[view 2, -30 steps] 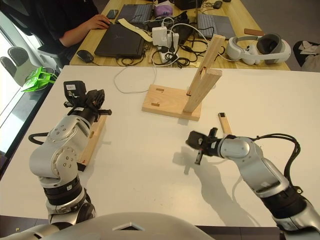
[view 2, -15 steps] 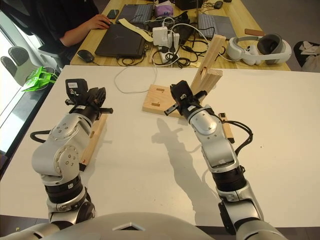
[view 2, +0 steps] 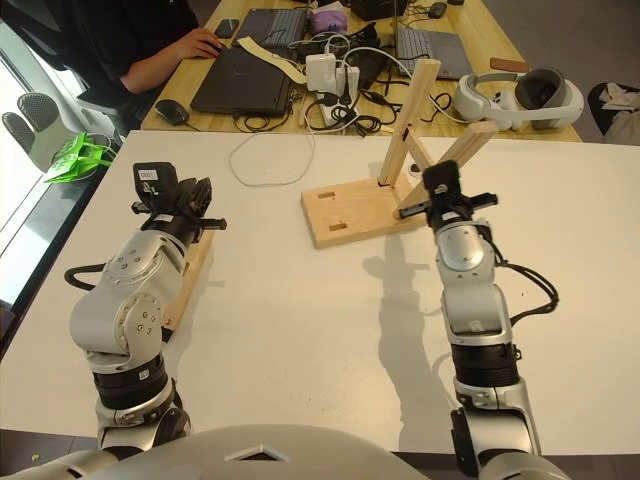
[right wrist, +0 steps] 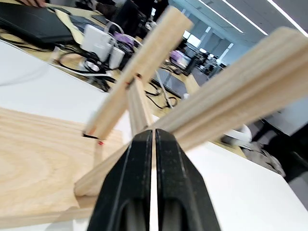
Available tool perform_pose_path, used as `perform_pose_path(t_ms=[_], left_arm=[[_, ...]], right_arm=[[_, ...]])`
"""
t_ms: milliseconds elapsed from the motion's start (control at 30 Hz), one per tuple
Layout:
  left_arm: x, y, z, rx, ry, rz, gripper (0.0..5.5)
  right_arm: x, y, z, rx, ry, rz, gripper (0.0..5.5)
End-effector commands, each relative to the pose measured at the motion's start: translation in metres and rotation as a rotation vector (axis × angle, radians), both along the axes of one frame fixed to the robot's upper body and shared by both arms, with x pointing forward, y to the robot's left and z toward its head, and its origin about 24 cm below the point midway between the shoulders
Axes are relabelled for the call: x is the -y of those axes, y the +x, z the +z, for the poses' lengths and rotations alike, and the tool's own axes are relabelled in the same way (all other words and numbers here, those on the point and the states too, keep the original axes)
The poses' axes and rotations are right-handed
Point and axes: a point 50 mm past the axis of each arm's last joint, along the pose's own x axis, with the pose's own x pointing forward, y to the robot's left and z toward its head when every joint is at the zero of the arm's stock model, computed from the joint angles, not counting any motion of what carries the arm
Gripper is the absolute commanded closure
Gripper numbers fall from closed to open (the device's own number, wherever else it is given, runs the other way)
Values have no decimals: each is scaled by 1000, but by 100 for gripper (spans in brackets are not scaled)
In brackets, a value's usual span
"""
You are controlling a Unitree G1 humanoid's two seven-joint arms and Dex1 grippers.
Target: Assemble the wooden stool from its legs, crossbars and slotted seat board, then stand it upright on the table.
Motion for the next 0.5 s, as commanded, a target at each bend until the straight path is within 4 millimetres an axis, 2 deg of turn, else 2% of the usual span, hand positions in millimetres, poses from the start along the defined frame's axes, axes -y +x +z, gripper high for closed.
perform_pose_path(t_ms=[33,133,200,267,367,433,500], left_arm=[[1,0,-1,1,4,2,441],[3,4,-1,3,8,-12,441],[3,5,-1,3,19,-19,441],[1,6,-1,2,29,-18,441],[-3,4,-1,1,34,-9,441],[-3,4,-1,2,34,-5,441],[-3,3,-1,4,35,-2,441]], right_arm=[[-19,13,10,40,64,136,538],[-79,8,-11,-147,263,447,538],[-98,3,-25,-281,338,519,538],[-102,5,-36,-378,433,449,538],[-93,11,-49,-449,469,301,538],[-92,9,-58,-533,485,291,538],[-98,-2,-63,-636,522,350,538]])
